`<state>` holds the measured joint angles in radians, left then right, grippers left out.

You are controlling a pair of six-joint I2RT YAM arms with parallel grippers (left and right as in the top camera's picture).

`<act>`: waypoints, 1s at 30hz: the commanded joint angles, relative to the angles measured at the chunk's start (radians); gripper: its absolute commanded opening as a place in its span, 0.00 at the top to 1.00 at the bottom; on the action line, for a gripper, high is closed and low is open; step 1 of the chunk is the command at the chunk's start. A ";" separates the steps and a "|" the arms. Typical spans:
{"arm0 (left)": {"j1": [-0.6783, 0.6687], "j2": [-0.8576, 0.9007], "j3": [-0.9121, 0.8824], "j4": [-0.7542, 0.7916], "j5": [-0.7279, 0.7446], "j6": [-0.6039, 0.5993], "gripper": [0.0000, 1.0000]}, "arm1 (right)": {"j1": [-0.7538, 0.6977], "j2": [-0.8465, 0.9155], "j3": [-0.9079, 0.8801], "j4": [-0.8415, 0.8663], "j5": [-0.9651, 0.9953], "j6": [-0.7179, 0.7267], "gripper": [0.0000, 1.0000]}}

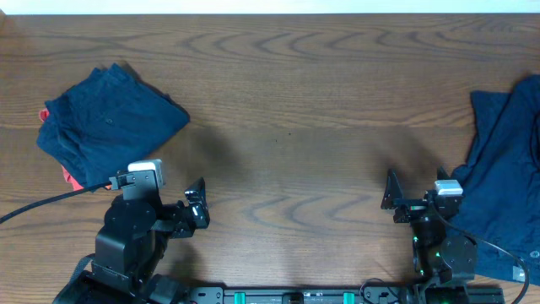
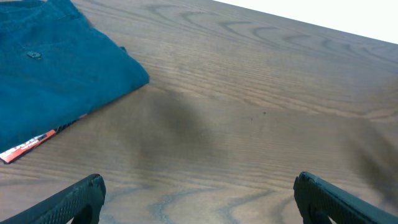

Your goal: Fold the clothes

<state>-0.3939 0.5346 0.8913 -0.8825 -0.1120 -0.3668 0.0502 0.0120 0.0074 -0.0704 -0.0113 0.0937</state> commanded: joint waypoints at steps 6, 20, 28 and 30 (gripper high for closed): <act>-0.003 -0.001 -0.004 0.002 -0.009 -0.005 0.02 | 0.003 -0.007 -0.002 -0.004 0.008 -0.017 0.01; 0.242 -0.160 -0.316 0.123 0.126 0.235 0.02 | 0.003 -0.007 -0.002 -0.004 0.007 -0.017 0.01; 0.327 -0.431 -0.713 0.549 0.217 0.270 0.02 | 0.003 -0.007 -0.002 -0.004 0.008 -0.017 0.01; 0.335 -0.468 -0.774 0.637 0.229 0.291 0.02 | 0.003 -0.007 -0.002 -0.004 0.007 -0.017 0.01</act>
<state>-0.0723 0.1089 0.1646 -0.2909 0.0742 -0.1246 0.0502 0.0116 0.0074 -0.0708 -0.0082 0.0937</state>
